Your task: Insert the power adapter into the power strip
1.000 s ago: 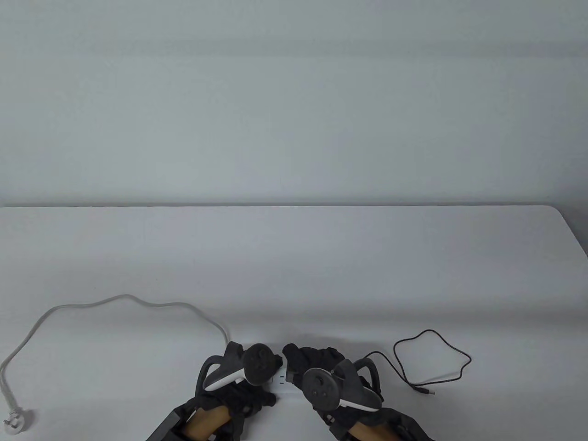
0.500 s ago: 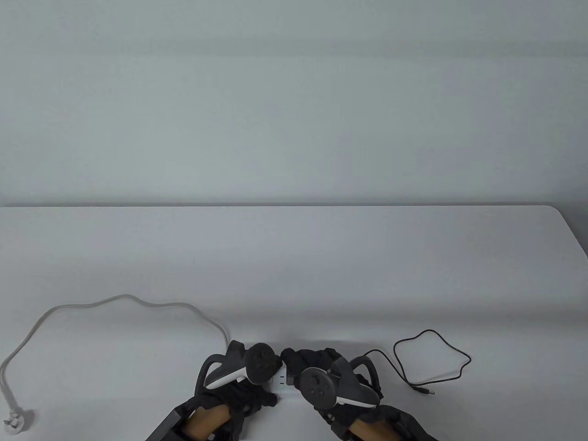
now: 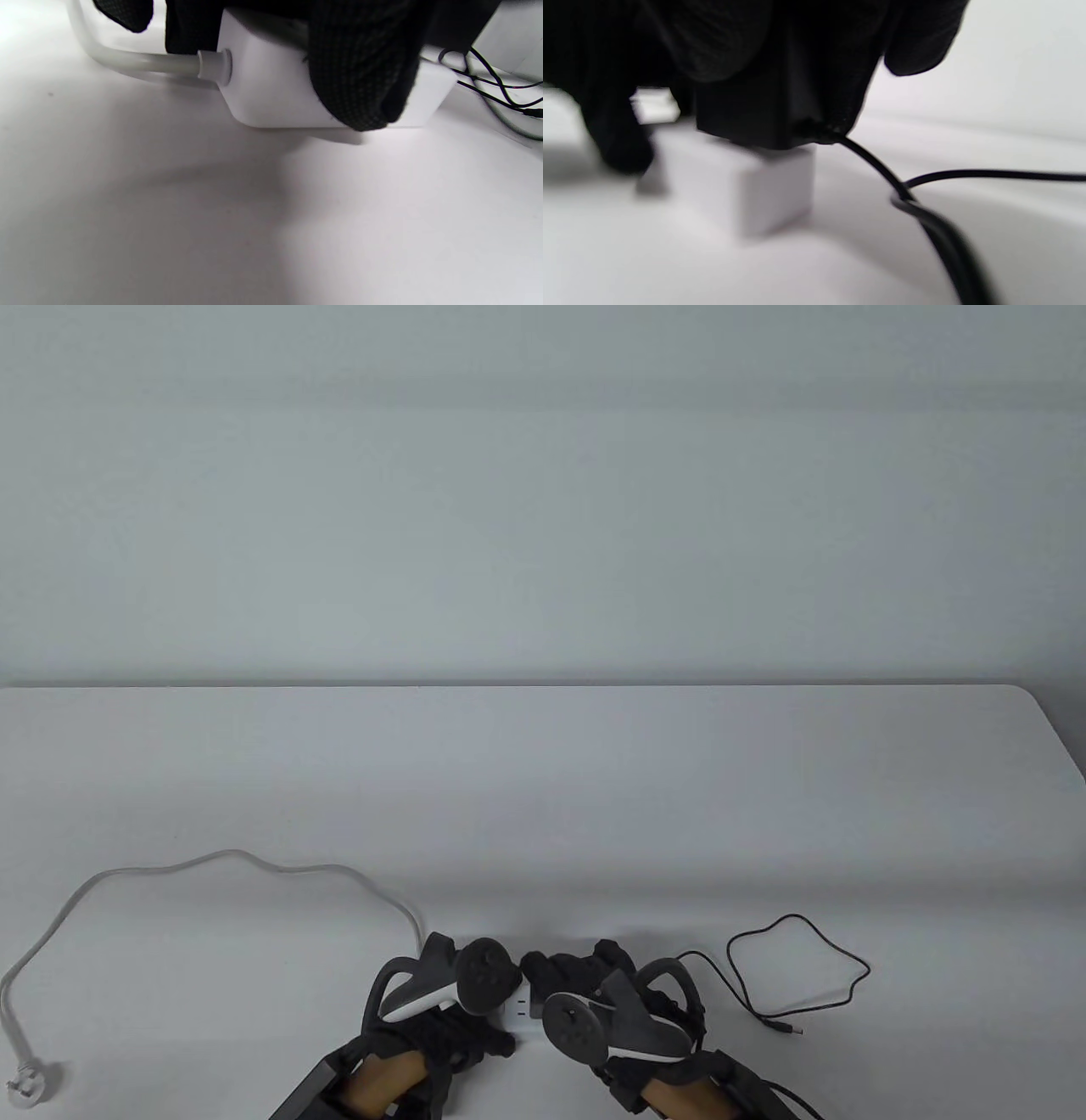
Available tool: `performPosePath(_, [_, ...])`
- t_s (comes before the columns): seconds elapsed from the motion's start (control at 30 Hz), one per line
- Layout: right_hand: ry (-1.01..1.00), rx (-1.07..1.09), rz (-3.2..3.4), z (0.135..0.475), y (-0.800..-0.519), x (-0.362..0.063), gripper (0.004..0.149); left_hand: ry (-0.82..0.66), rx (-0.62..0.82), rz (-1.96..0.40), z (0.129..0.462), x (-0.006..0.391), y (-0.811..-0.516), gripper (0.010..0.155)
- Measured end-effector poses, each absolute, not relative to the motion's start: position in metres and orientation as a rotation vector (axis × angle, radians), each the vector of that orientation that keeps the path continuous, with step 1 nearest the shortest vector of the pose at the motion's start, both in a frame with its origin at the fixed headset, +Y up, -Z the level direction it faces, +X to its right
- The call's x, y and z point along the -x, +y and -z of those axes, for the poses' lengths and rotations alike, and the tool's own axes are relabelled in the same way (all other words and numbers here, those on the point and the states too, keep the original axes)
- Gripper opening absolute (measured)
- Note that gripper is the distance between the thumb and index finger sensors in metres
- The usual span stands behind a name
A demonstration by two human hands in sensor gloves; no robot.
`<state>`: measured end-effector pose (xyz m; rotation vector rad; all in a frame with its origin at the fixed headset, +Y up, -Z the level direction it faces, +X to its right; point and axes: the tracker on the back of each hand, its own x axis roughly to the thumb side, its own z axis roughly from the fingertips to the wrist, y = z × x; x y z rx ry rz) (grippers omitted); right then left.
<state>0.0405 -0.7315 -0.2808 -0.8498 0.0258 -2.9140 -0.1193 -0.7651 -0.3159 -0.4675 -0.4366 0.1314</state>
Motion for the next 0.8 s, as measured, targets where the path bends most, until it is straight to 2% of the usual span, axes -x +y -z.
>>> performPosePath(0.03, [0.092, 0.935, 2.901, 0.282, -0.731, -0.038, 0.064, -0.434, 0.467, -0.124, 0.315, 0.12, -0.765, 0.082])
performPosePath(0.1, [0.082, 0.913, 2.906, 0.281, -0.731, -0.04, 0.064, -0.433, 0.465, -0.122, 0.315, 0.119, -0.765, 0.081])
performPosePath(0.3, [0.017, 0.906, 2.934, 0.284, -0.73, -0.04, 0.064, -0.435, 0.48, -0.125, 0.317, 0.12, -0.765, 0.082])
performPosePath(0.4, [-0.034, 0.915, 2.958, 0.287, -0.73, -0.041, 0.064, -0.451, 0.531, -0.12, 0.32, 0.12, -0.765, 0.083])
performPosePath(0.57, [-0.102, 0.955, 2.989, 0.289, -0.731, -0.048, 0.064, -0.45, 0.579, -0.229, 0.325, 0.132, -0.756, 0.082])
performPosePath(0.63, [-0.168, 0.979, 3.052, 0.291, -0.731, -0.054, 0.068, -0.42, 0.557, -0.287, 0.329, 0.143, -0.748, 0.082])
performPosePath(0.7, [-0.205, 0.973, 3.158, 0.294, -0.729, -0.061, 0.078, -0.369, 0.503, -0.359, 0.333, 0.158, -0.739, 0.081])
performPosePath(0.8, [-0.163, 0.925, 3.255, 0.298, -0.722, -0.072, 0.083, -0.259, 0.392, -0.485, 0.337, 0.189, -0.725, 0.078])
